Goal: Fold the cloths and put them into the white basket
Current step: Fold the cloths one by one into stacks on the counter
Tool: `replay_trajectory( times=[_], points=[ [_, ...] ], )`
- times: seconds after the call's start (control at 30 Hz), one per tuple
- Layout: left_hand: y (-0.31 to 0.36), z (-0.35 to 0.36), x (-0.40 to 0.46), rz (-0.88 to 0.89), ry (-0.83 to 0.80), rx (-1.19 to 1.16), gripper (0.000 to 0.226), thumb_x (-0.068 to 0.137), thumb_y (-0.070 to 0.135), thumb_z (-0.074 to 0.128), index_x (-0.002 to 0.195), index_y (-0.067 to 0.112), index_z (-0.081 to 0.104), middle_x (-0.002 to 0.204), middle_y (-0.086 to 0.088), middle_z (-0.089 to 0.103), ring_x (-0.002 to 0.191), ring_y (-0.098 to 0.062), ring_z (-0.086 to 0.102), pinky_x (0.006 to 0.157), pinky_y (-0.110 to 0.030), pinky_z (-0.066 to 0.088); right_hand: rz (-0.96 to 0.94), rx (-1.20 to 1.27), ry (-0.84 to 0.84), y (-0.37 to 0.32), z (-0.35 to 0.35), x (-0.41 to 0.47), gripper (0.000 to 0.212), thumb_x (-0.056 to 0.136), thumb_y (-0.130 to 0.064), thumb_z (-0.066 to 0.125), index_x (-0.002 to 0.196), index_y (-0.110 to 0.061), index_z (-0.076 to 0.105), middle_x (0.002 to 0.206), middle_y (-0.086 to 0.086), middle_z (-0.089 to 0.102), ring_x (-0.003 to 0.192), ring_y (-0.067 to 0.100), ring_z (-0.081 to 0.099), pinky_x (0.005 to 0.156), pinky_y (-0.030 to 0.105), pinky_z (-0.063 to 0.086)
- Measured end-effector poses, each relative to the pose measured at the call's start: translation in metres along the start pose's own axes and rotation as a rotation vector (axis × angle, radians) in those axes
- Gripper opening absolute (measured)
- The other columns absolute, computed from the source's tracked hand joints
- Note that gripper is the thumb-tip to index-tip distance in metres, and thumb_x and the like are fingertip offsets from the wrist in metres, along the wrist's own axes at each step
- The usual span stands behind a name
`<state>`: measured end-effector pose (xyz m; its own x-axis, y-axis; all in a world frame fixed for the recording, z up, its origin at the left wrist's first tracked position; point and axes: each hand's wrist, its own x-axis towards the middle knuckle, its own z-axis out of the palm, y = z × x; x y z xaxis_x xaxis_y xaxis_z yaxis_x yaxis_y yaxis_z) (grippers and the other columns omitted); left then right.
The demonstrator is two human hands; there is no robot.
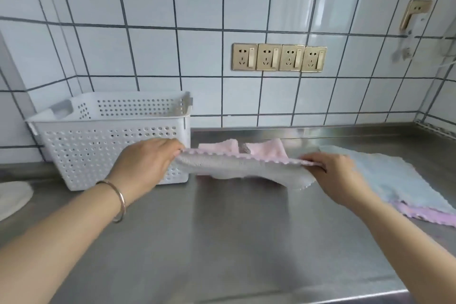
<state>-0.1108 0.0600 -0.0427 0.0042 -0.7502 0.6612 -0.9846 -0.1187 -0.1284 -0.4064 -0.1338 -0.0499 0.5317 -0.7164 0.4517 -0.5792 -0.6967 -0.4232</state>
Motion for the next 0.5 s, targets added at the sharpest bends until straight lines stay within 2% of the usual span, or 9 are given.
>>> replay_trajectory(
  times=[0.1,0.2,0.27,0.33,0.4,0.47,0.5],
  points=[
    [0.008,0.012,-0.069,0.029,-0.139,-0.035,0.019,0.081,0.026,0.038,0.090,0.030,0.055,0.067,0.007,0.068,0.059,-0.016,0.065,0.046,-0.020,0.046,-0.039,-0.133,-0.320,0.010,0.030,-0.049,0.025,0.092,-0.017,0.055,0.111,-0.025,0.069,0.104,0.002,0.072,0.100,0.023,0.064,0.071,0.025,0.040],
    [0.022,0.029,-0.132,-0.020,-0.255,-0.139,0.017,0.082,0.031,0.036,0.093,0.032,0.050,0.069,0.009,0.067,0.062,-0.016,0.067,0.049,-0.020,0.051,0.004,-0.114,-0.415,0.016,0.048,-0.095,0.029,0.091,-0.012,0.054,0.111,-0.026,0.069,0.111,-0.008,0.070,0.106,0.016,0.063,0.078,0.019,0.041],
    [0.036,0.038,-0.164,-0.139,-0.326,-0.243,0.026,0.084,0.040,0.029,0.097,0.034,0.051,0.081,0.008,0.070,0.072,-0.019,0.069,0.059,-0.027,0.055,0.071,-0.050,-0.422,0.018,0.053,-0.118,0.034,0.085,-0.004,0.054,0.107,-0.025,0.071,0.102,-0.017,0.067,0.099,0.011,0.062,0.073,0.013,0.037],
    [0.043,0.043,-0.184,-0.250,-0.376,-0.344,0.047,0.081,0.050,0.019,0.101,0.034,0.058,0.095,0.007,0.070,0.086,-0.021,0.067,0.072,-0.033,0.054,0.096,-0.030,-0.433,0.022,0.054,-0.131,0.039,0.079,0.002,0.054,0.102,-0.024,0.072,0.089,-0.029,0.058,0.093,0.007,0.059,0.071,0.009,0.037],
    [0.045,0.041,-0.191,-0.266,-0.414,-0.376,0.061,0.079,0.054,0.014,0.106,0.027,0.062,0.103,0.009,0.068,0.093,-0.019,0.065,0.078,-0.034,0.051,0.070,-0.036,-0.482,0.030,0.052,-0.139,0.044,0.075,0.005,0.053,0.098,-0.026,0.074,0.086,-0.043,0.051,0.092,-0.003,0.058,0.082,0.012,0.041],
    [0.046,0.035,-0.193,-0.238,-0.422,-0.406,0.063,0.081,0.054,0.014,0.107,0.025,0.063,0.105,0.013,0.066,0.095,-0.013,0.064,0.082,-0.032,0.049,0.053,-0.034,-0.520,0.038,0.047,-0.145,0.049,0.076,0.004,0.052,0.084,-0.041,0.072,0.079,-0.051,0.054,0.087,-0.017,0.056,0.089,0.014,0.042],
    [0.046,0.033,-0.193,-0.228,-0.432,-0.423,0.062,0.081,0.054,0.015,0.106,0.024,0.063,0.106,0.014,0.065,0.097,-0.010,0.062,0.084,-0.030,0.049,0.067,-0.031,-0.527,0.041,0.043,-0.147,0.053,0.078,0.000,0.054,0.075,-0.051,0.066,0.080,-0.053,0.054,0.085,-0.016,0.057,0.086,0.014,0.043]
  ],
)
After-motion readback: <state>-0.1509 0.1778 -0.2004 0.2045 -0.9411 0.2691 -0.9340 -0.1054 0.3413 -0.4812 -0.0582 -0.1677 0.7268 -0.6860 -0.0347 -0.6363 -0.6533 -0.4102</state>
